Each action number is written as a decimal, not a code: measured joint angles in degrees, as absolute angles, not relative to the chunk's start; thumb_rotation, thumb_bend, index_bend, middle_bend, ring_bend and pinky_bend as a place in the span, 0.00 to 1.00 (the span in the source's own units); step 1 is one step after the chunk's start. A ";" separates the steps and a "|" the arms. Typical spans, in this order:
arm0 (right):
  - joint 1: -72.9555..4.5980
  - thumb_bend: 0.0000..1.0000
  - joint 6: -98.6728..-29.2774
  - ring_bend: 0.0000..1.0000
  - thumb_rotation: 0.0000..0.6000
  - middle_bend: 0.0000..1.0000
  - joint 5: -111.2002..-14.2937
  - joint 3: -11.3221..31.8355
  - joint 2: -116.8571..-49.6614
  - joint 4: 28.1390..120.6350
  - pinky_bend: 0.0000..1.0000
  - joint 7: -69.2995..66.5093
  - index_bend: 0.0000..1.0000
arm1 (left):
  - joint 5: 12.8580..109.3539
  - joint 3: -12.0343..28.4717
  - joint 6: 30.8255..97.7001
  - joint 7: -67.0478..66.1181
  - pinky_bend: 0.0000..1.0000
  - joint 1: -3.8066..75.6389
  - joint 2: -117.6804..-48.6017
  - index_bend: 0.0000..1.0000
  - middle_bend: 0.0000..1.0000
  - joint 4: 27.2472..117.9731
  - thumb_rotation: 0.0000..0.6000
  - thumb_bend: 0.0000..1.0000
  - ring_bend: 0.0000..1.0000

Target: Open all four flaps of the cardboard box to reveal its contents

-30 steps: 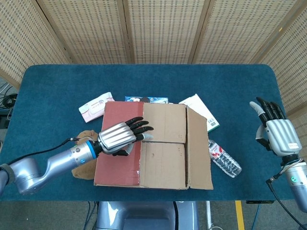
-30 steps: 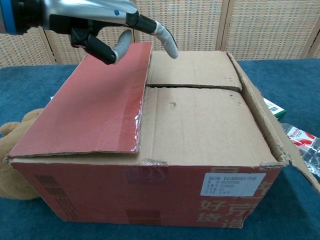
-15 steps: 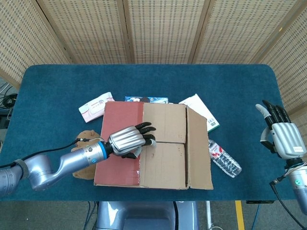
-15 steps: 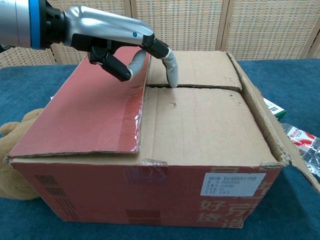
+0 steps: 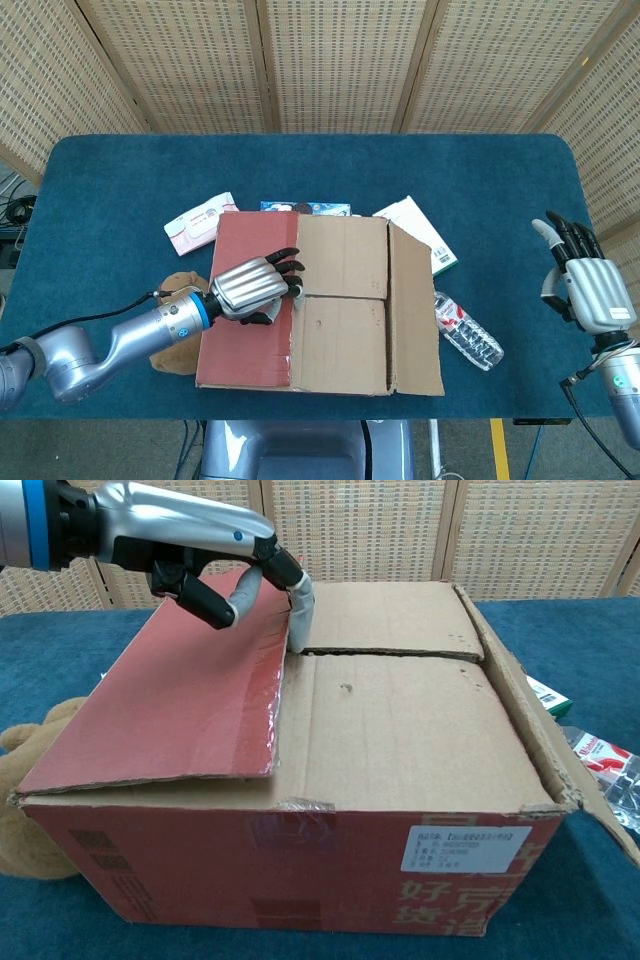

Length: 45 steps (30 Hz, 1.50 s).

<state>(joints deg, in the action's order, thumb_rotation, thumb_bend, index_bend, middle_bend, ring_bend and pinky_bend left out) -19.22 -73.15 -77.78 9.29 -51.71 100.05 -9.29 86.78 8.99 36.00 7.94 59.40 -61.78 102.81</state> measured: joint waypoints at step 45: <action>-18.86 0.96 -70.90 0.00 1.00 0.00 -75.98 10.47 -51.40 98.93 0.00 -8.82 0.05 | 94.03 8.48 50.17 16.83 0.00 50.31 -42.34 0.41 0.39 109.35 0.71 0.99 0.17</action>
<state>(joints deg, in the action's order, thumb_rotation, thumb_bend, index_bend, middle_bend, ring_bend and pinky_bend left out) -18.86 -70.90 -75.98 10.47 -51.40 98.93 -8.82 94.03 8.48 50.17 16.83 50.31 -42.34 109.35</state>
